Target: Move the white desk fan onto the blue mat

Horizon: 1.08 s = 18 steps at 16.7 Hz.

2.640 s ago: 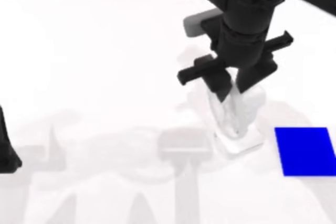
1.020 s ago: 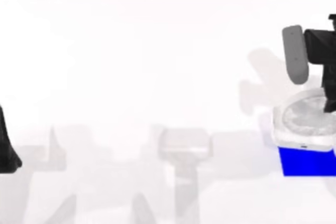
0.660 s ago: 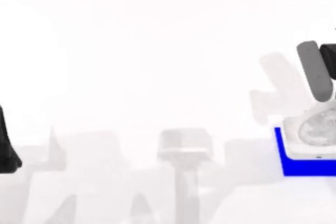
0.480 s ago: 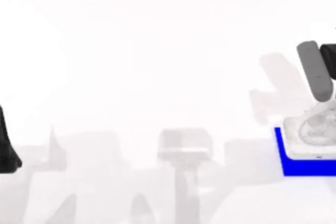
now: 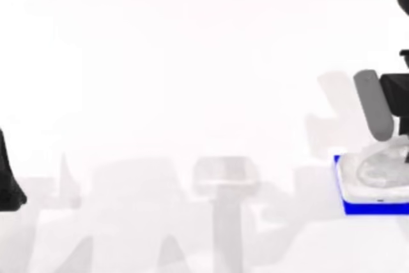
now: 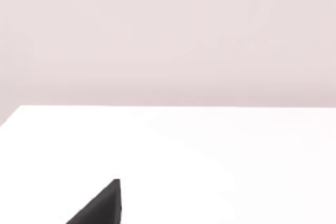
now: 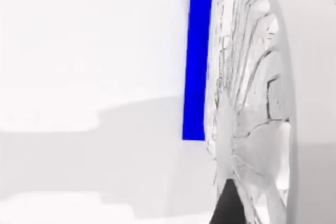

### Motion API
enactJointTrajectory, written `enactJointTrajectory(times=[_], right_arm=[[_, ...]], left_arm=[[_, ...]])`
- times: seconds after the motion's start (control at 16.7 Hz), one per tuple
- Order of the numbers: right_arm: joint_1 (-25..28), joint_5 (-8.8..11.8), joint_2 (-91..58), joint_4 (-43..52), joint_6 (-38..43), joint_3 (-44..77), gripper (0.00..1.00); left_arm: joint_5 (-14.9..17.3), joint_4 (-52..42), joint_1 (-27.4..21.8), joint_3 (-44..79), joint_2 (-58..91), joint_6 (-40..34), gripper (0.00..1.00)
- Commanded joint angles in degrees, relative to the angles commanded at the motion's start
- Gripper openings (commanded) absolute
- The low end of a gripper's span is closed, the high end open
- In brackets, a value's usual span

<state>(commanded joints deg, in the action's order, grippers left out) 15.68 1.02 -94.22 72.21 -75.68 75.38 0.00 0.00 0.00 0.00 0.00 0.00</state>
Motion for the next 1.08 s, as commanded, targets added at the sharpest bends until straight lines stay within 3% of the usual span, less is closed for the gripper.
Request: enactJointTrajectory(times=[0.18, 0.96, 1.08], right_arm=[[0.00, 0.00, -0.02, -0.07, -0.01, -0.07, 0.00], [0.00, 0.00, -0.02, -0.07, -0.01, -0.07, 0.98], [0.00, 0.00, -0.02, -0.07, -0.01, -0.07, 1.00]], left_arm=[[0.00, 0.00, 0.00, 0.00, 0.00, 0.00, 1.00], [0.00, 0.00, 0.00, 0.00, 0.00, 0.00, 1.00], [0.00, 0.00, 0.00, 0.00, 0.00, 0.00, 1.00]])
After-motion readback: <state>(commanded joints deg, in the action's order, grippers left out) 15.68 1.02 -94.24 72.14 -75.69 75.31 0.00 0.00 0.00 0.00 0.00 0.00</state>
